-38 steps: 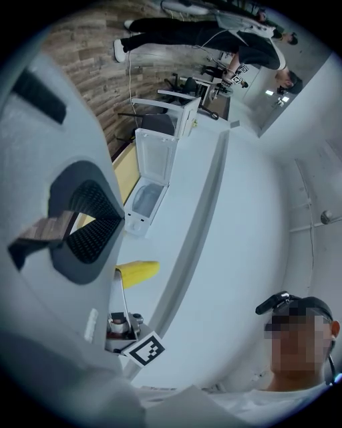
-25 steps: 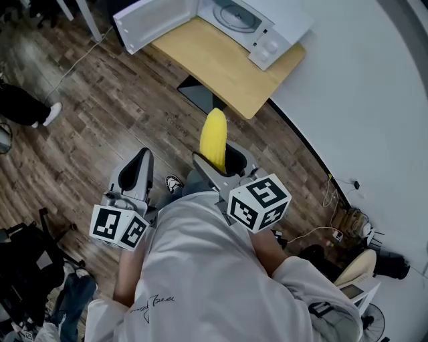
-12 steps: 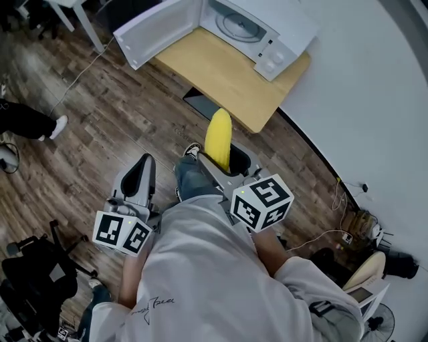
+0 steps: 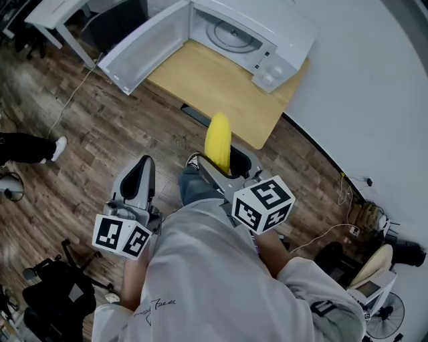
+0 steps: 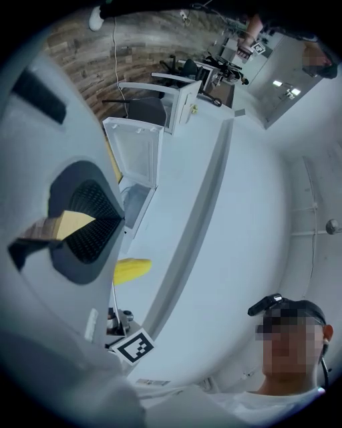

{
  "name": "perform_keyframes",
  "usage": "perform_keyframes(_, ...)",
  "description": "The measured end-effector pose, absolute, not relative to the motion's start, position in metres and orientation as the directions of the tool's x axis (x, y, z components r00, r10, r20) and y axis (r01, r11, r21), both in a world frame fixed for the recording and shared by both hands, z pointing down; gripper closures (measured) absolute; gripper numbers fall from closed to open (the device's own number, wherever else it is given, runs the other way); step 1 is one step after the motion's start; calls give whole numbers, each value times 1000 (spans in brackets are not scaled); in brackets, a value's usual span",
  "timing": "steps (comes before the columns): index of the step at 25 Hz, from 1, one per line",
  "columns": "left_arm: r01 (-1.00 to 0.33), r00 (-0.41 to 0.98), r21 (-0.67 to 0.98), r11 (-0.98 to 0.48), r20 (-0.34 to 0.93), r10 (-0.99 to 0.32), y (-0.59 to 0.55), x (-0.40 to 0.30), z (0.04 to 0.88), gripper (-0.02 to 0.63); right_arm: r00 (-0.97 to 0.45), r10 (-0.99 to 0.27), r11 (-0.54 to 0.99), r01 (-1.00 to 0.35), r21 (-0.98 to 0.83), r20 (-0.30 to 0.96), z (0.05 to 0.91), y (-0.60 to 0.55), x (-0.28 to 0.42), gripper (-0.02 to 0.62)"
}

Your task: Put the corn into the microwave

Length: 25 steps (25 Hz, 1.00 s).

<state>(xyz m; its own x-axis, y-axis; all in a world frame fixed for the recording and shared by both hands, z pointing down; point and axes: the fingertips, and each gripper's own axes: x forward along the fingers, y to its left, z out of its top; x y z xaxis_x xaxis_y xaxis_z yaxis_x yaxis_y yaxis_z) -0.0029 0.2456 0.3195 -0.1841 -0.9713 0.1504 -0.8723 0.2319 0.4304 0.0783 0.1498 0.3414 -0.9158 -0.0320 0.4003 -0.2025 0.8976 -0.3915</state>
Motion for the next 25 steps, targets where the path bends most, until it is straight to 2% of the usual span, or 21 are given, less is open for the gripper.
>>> perform_keyframes(14,-891,-103,422,168,172,-980,144,-67,321,618,-906,-80,868,-269,-418,416,356,60,20,334)
perform_keyframes(25,-907,-27,411,97,172,-985,67,-84,325,618,-895,-141,850,-329,-412,424,369,-9,6,334)
